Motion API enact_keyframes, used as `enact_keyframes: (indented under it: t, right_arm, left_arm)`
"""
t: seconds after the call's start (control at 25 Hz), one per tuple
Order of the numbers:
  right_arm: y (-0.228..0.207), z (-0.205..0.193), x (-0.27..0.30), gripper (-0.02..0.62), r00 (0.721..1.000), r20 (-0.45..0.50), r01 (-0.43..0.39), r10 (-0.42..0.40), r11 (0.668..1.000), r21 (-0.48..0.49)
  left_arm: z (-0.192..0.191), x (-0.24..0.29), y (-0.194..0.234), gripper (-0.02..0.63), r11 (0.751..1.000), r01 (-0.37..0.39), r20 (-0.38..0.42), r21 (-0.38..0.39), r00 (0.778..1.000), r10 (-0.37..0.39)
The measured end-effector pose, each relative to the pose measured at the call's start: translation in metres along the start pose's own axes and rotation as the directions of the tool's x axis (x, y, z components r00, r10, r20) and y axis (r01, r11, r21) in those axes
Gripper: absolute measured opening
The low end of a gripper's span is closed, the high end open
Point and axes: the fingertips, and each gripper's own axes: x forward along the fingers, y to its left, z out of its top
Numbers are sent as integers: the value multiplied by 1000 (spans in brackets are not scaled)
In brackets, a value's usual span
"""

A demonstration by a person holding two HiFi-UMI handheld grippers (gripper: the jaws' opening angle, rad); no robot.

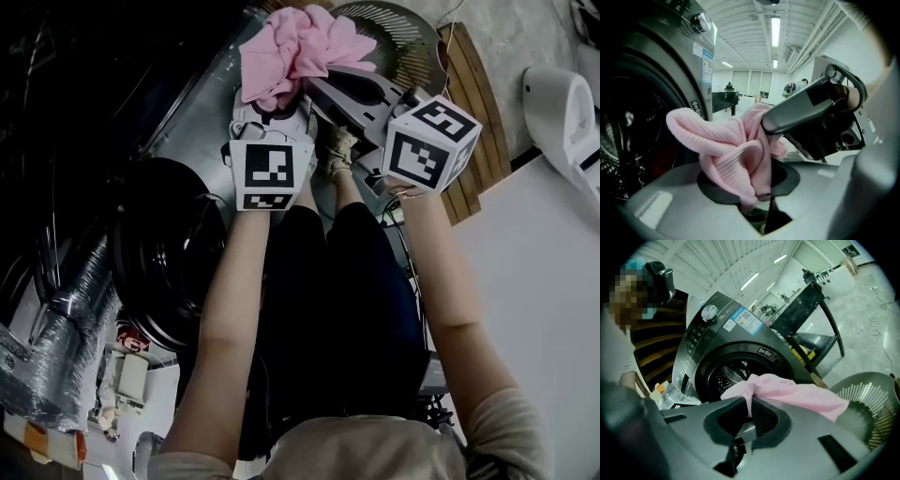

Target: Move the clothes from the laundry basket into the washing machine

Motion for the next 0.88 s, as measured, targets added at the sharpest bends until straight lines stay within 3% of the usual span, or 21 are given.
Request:
enact_keyframes:
  t: [0.2,0.36,0.56,0.76,0.88]
  right_arm:
    - [22,-11,30,23,998,-16,-63,62,998,-30]
    - [28,-25,41,23,998,-26,-60,59,997,-54]
    - [13,-53,44,23,998,-57,-35,33,999,-31]
    - [1,-79,53,23,994,-94,-52,52,999,-6]
    - [-6,-89,57,23,993,-100,-57,59,998,17]
  left_arm:
    - [-12,-30,45,129,994,-107,-15,14,994,107]
    - [-37,-38,78,129,979,-187,-55,-80,982,183]
    - [-84,-32,135,129,906,-343,-115,-248,939,324]
    - [-108,-4,189,129,847,-466,-129,-257,885,448]
    - [-100,11,220,129,834,-497,-101,-239,867,487]
